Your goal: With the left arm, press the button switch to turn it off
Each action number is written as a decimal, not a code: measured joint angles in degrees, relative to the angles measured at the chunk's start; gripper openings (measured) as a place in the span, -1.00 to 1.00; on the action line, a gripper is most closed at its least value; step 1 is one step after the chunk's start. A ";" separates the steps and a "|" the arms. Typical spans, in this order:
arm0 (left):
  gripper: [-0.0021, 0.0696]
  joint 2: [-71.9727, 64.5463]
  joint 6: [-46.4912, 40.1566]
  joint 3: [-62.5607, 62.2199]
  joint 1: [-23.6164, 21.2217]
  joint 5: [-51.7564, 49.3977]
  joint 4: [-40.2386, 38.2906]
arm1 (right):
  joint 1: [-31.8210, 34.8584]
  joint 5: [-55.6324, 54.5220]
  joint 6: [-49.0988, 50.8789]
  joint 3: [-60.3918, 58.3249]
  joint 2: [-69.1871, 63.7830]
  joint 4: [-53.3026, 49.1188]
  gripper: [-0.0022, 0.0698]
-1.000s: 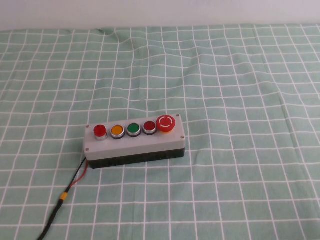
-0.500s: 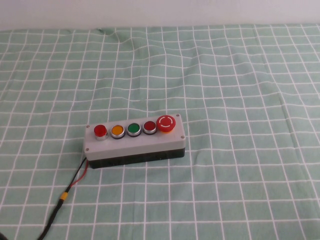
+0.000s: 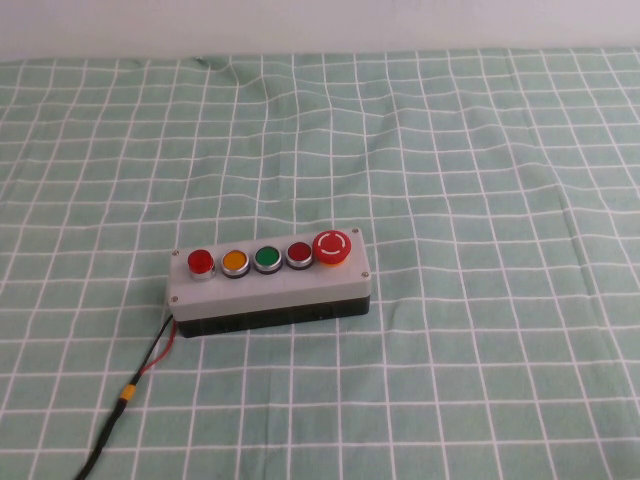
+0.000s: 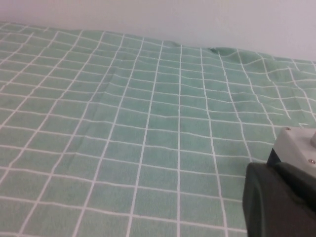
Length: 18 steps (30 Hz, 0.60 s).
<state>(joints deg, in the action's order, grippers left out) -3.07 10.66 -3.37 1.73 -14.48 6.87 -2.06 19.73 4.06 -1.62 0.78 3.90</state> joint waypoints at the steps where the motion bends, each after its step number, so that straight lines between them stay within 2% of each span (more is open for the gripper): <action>1: -0.95 1.40 0.00 1.20 0.00 0.10 -0.10 | 0.00 0.00 0.00 0.00 0.00 0.00 -0.98; 4: -0.95 3.43 0.00 4.39 0.00 -0.52 -0.53 | 0.00 0.00 0.00 0.00 0.00 0.00 -0.98; 9: -0.95 3.67 0.00 4.88 0.00 -7.75 -1.15 | 0.00 0.00 0.00 0.00 0.00 0.00 -0.98; 18: -0.95 3.67 -0.11 4.88 -0.08 -7.85 -1.14 | 0.00 0.00 0.00 0.00 0.00 0.00 -0.98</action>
<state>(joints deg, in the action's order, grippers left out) 0.60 10.55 1.50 1.65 -22.34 5.73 -2.06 19.73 4.06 -1.62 0.78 3.90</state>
